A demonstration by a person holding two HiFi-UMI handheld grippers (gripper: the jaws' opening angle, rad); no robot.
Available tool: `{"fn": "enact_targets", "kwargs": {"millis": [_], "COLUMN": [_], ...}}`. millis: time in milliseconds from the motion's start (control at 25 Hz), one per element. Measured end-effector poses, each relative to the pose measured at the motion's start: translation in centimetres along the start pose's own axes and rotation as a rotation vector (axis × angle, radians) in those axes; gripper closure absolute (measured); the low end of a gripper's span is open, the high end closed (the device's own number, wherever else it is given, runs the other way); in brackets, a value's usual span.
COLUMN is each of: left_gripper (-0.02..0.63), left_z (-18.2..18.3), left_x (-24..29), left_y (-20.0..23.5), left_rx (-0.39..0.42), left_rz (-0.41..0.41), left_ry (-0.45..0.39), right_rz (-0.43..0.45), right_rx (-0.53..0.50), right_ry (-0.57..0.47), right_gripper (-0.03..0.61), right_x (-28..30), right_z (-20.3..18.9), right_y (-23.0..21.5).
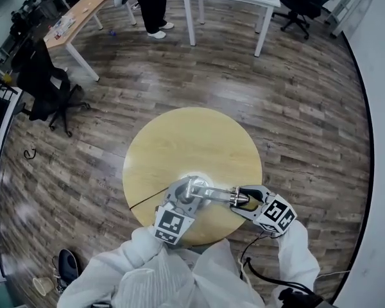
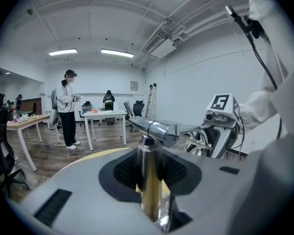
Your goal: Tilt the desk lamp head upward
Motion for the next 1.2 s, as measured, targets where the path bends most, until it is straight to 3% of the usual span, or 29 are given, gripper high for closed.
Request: {"fn": "enact_targets", "kwargs": {"millis": [360,640,1000,1200], "left_gripper": [0.522,0.523,0.522,0.523], "left_z": [-0.4,-0.7,-0.7,-0.4], "left_x": [0.0,-0.3,-0.5,-0.7], "left_y": [0.1,0.0,-0.2,-0.2], "left_rx": [0.025,0.007,0.018,0.039], "left_rz": [-0.019,-0.040,-0.052,-0.056], "left_ry": [0.006,-0.010,-0.015,-0.016], "right_rz": [-0.097,-0.134,-0.110,-0.100], "right_rx": [-0.172,-0.269,-0.362,-0.383], "right_ry": [0.039,-0.086,-0.233,-0.172], "right_gripper": [0.304,0.307,0.308,0.310], "right_x": [-7.6,-11.4,-11.5,-10.7], "right_z": [6.0,11.6,20.5,23.4], "right_y": [3.4,6.4,9.4,10.4]}}
Point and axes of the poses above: the fingertips, and each gripper's own axes: x forward along the fingers, y to its left, z out of its top, the point moved 9 cm from there along -x, backward along the fingers, and after that the axes turned 2 degrees about z, right-handed, at the moved point
